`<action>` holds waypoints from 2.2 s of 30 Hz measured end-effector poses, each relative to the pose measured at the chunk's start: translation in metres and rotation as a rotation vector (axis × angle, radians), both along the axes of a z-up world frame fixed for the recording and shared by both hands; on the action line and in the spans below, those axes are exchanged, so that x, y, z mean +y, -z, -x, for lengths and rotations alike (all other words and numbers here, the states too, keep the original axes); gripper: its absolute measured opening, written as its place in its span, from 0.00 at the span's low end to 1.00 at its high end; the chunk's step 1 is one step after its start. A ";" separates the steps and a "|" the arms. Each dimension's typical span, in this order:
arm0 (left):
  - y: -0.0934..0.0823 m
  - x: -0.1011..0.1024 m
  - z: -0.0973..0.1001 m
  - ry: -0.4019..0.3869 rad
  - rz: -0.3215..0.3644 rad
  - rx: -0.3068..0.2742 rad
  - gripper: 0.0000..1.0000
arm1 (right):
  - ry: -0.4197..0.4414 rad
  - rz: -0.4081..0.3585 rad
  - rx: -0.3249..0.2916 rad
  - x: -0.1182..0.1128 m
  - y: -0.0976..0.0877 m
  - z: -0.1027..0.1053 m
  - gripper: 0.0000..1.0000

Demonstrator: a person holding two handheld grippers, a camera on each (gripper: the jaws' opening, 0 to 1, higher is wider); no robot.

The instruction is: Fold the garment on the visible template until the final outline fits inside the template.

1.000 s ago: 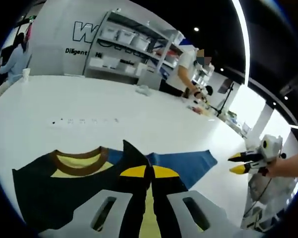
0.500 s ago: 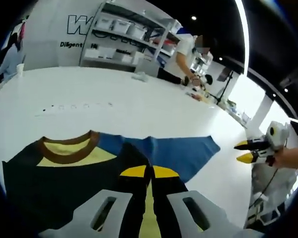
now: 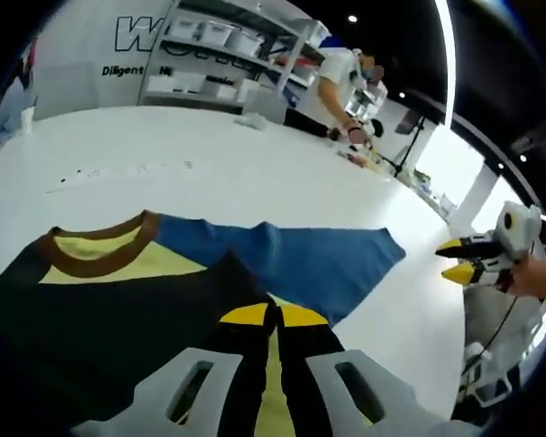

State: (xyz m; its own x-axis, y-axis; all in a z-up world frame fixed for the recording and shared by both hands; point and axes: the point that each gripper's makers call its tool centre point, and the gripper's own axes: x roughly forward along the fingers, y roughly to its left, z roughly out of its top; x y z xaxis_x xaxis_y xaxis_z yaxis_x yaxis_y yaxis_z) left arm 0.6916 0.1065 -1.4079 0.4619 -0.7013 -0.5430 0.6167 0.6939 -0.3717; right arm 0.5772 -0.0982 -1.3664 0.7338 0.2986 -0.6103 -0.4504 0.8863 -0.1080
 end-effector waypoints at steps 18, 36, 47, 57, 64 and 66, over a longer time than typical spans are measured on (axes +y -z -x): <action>0.014 -0.007 0.019 0.062 -0.010 0.051 0.03 | 0.000 -0.004 0.007 0.004 0.003 -0.002 0.20; -0.006 -0.002 0.045 0.096 0.057 0.071 0.10 | 0.034 -0.053 0.009 0.008 0.005 -0.010 0.22; -0.040 0.038 0.053 0.069 0.098 0.015 0.10 | 0.090 -0.089 0.022 -0.005 0.009 -0.013 0.22; -0.076 0.088 0.055 0.031 0.138 -0.114 0.25 | 0.157 -0.113 0.053 -0.025 0.019 -0.011 0.23; -0.092 0.122 0.068 0.033 0.117 -0.195 0.30 | 0.203 -0.113 0.086 -0.045 0.028 -0.007 0.23; -0.095 0.131 0.072 0.027 0.111 -0.211 0.32 | 0.220 -0.104 0.101 -0.055 0.032 -0.005 0.23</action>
